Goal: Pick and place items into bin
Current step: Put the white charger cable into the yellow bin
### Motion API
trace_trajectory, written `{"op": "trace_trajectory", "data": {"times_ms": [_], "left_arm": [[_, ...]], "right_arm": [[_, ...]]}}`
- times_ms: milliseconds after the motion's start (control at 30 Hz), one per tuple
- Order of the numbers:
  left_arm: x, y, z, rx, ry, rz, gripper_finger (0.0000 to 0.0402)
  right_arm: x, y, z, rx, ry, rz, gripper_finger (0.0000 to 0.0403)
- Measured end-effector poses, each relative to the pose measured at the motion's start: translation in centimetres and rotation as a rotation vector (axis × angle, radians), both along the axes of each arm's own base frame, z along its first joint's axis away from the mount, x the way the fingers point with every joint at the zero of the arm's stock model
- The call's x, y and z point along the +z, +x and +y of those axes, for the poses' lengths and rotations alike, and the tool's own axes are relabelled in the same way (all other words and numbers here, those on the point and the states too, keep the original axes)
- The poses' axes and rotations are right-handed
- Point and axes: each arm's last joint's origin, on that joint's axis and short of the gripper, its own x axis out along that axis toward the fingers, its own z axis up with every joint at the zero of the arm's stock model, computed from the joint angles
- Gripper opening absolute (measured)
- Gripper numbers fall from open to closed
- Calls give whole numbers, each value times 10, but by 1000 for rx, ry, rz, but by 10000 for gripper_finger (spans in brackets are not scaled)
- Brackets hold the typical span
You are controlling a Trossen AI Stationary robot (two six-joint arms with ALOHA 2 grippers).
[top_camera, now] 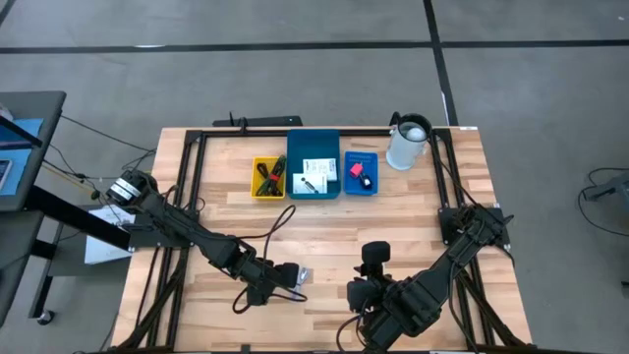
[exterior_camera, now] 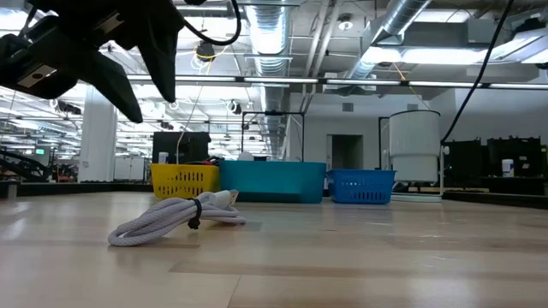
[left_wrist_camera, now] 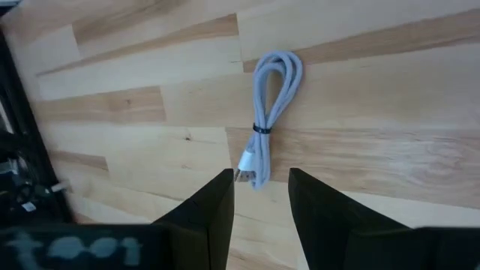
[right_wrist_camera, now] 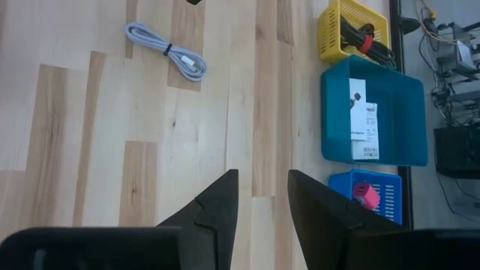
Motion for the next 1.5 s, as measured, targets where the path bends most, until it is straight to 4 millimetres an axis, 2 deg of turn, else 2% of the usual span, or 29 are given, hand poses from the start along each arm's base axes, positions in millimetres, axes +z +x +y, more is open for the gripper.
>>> {"op": "trace_trajectory", "data": {"times_ms": [167,467,667,1100,1500], "left_arm": [[-3,6,-3,-34,7,-36,121],[-27,16,-9,-112,21,-2,148],[-26,27,-8,-108,-13,-15,154],[-27,32,6,-85,-47,22,154],[-42,36,5,-114,-25,60,154]], "right_arm": [[0,0,0,0,0,1,113],[0,-3,4,4,7,-5,113],[0,-3,4,0,12,-4,113],[0,-3,4,0,30,14,113],[0,0,1,-8,32,17,113]]}}
